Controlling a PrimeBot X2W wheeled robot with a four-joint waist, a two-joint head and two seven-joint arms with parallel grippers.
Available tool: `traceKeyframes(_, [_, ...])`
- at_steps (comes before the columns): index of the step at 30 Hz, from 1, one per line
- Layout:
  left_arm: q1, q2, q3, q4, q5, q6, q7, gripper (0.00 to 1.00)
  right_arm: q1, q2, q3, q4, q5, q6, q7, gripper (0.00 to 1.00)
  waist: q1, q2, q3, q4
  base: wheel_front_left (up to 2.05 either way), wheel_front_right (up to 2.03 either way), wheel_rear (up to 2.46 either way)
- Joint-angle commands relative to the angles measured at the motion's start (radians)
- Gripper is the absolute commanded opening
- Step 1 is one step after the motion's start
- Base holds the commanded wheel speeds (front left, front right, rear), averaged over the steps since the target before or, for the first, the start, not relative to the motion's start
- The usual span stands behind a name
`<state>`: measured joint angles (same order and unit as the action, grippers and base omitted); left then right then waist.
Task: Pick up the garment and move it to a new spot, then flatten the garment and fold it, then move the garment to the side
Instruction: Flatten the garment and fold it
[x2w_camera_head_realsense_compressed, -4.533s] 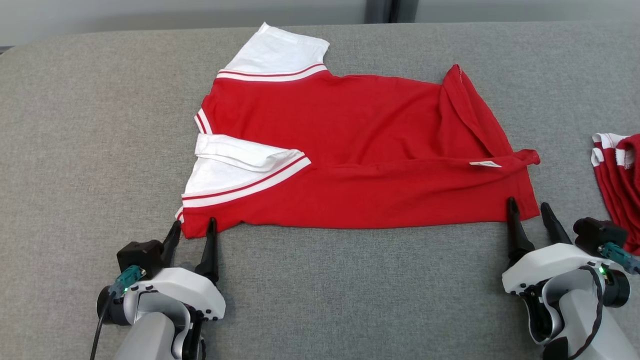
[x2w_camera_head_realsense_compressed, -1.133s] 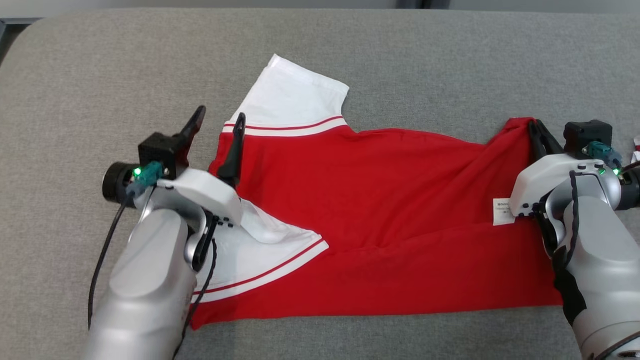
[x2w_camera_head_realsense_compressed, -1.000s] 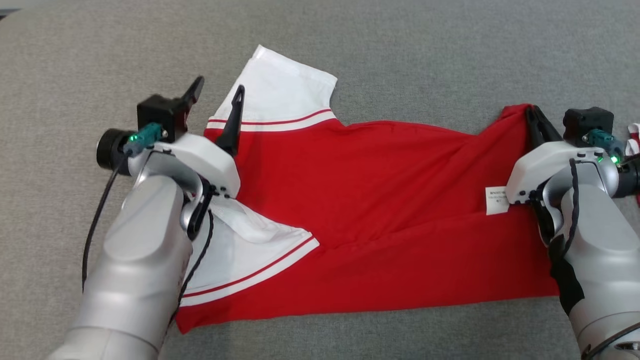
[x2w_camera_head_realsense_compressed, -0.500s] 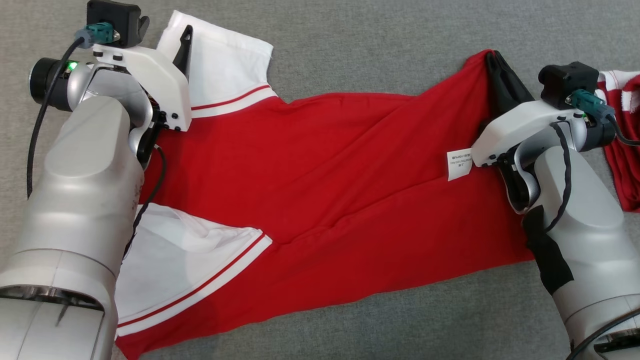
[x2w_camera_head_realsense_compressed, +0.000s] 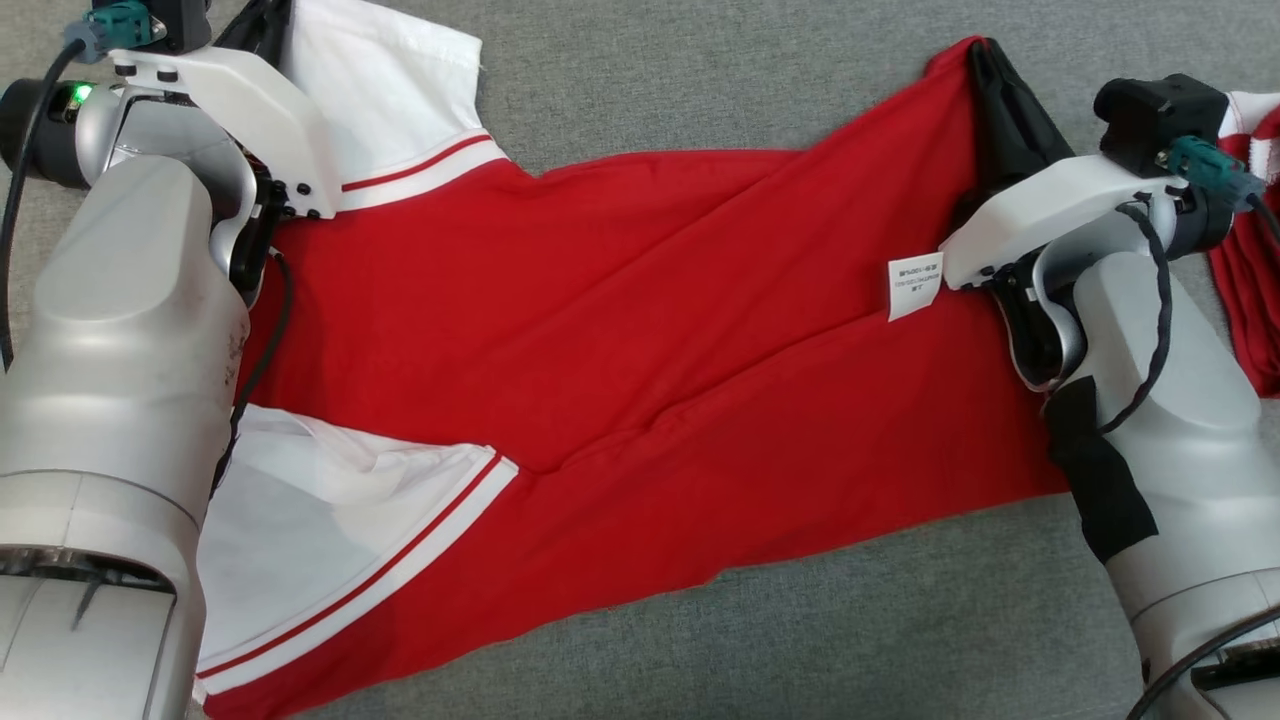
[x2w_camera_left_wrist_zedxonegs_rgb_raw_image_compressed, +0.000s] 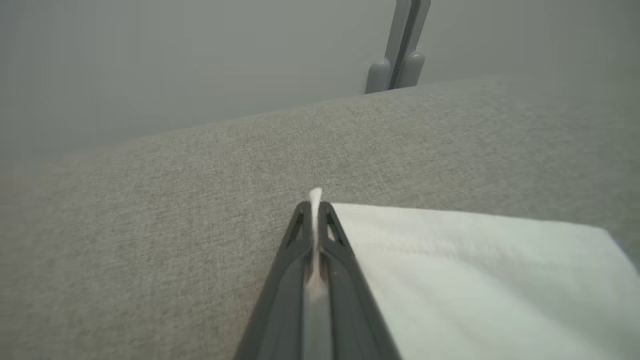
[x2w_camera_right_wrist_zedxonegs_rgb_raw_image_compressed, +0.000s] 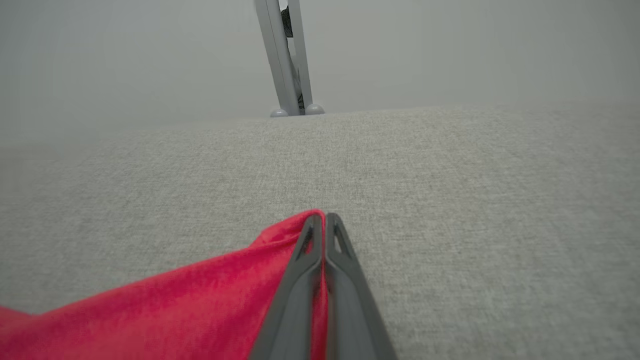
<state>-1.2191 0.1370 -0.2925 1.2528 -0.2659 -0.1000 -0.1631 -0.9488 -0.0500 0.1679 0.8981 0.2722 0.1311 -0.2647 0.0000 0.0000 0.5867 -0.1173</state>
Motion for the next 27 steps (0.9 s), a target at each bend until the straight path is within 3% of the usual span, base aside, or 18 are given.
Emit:
traceKeyframes(1, [0.004, 0.006, -0.005, 0.005, 0.004, -0.002, -0.025, 0.00, 0.012, -0.003, -0.013, 0.029, 0.000, -0.001, 0.001, 0.00, 0.0000, 0.0000, -0.002, 0.010, 0.00, 0.00, 0.00])
traceKeyframes(6, [0.012, 0.026, -0.008, -0.046, 0.011, 0.007, -0.094, 0.00, 0.010, -0.006, -0.111, 0.066, -0.030, -0.001, 0.001, 0.00, 0.0000, 0.0000, -0.016, 0.040, 0.00, 0.00, 0.00])
traceKeyframes(15, [0.139, 0.064, 0.036, -0.230, 0.005, 0.035, -0.103, 0.00, 0.057, -0.025, -0.265, 0.111, -0.090, -0.001, 0.001, 0.00, 0.0000, 0.0000, -0.081, 0.087, 0.00, 0.00, 0.00])
traceKeyframes(27, [0.380, 0.014, 0.071, -0.469, 0.025, 0.009, -0.103, 0.00, 0.138, -0.014, -0.341, 0.057, -0.103, -0.001, 0.001, 0.00, 0.0000, 0.0000, -0.212, 0.124, 0.00, 0.00, 0.00])
